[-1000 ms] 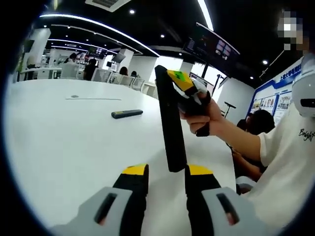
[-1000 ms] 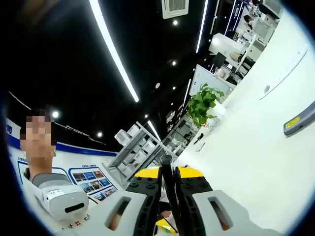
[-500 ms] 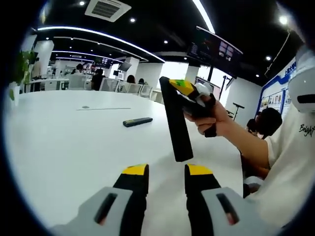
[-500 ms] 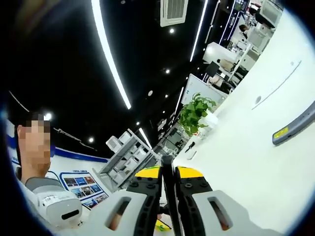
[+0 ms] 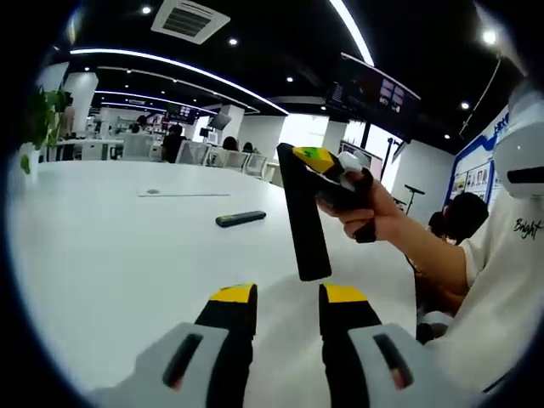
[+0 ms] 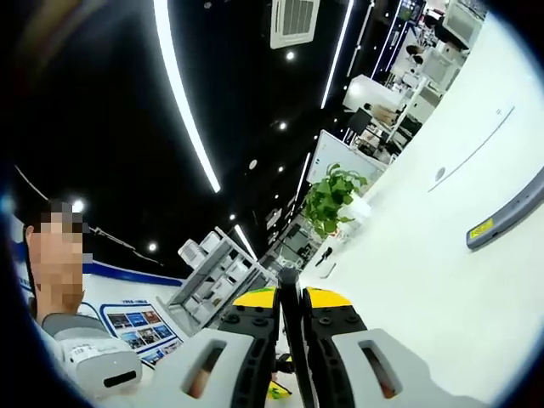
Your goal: Pflip the remote and laser pointer to the front side, press the buttons, and align them neatly on the table
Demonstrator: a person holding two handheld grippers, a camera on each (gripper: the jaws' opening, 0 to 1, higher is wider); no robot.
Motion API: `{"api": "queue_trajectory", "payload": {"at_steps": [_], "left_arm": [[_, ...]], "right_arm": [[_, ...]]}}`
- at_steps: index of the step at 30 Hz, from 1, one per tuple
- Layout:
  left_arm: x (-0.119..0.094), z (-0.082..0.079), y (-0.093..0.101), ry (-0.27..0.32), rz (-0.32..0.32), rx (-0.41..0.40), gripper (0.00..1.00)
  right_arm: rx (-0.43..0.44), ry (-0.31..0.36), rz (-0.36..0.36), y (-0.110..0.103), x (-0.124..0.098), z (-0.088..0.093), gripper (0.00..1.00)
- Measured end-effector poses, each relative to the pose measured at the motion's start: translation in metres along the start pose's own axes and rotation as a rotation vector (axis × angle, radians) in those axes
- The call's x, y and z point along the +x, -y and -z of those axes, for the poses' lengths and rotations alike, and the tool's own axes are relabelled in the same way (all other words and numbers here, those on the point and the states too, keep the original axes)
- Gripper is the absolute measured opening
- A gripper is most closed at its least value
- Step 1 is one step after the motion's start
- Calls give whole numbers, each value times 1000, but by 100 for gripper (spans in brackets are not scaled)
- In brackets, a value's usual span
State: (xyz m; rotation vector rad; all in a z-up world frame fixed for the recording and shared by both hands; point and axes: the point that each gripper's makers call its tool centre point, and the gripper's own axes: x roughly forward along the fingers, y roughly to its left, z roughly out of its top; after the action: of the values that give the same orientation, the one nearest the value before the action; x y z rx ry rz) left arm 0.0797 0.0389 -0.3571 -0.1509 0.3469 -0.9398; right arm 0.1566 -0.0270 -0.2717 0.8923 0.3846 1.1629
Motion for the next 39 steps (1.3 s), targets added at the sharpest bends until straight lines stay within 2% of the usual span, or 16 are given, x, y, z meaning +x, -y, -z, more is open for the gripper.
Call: {"api": "queue_trajectory", "payload": {"at_steps": [3, 6, 7, 8, 11, 13, 18, 21, 25, 27, 29, 30, 33, 36, 39], "left_arm": [[-5, -2, 1, 7, 2, -11, 31], [-10, 2, -2, -18, -1, 14, 30], [-12, 8, -2, -54, 8, 16, 30], [-12, 8, -2, -63, 8, 18, 30], [-15, -7, -2, -6, 11, -19, 29], [-17, -10, -2, 4, 8, -21, 30], [-15, -2, -12, -23, -64, 34, 30], [-10, 1, -6, -20, -47, 14, 34], [-9, 5, 1, -23, -43, 43, 35], [-9, 4, 5, -2, -33, 22, 36], [-7, 3, 12, 20, -15, -51, 37], [-5, 6, 17, 16, 10, -48, 38], [-3, 14, 16, -8, -5, -16, 37], [-11, 13, 13, -8, -9, -10, 38], [-19, 9, 1, -11, -51, 46, 38]], "right_arm": [[-10, -19, 18, 0, 0, 3, 14], [-12, -17, 28, 3, -1, 1, 14], [8, -5, 32, 5, -2, -1, 14], [12, -9, 22, 5, -1, -1, 14], [2, 1, 22, 3, 0, -4, 14], [-5, 9, 28, 2, 0, -6, 14], [10, 6, 54, 8, 0, -6, 14], [14, 8, 67, 11, -1, -6, 14], [5, -2, 90, 11, 0, -7, 14], [0, 2, 96, 11, -1, -8, 14], [-2, 3, 101, 12, -1, -9, 14], [-9, 6, 107, 12, -2, -9, 14], [-21, 8, 123, 15, -2, -8, 14], [-29, 8, 138, 17, -1, -7, 14], [-20, 12, 129, 17, 1, -7, 14]]}}
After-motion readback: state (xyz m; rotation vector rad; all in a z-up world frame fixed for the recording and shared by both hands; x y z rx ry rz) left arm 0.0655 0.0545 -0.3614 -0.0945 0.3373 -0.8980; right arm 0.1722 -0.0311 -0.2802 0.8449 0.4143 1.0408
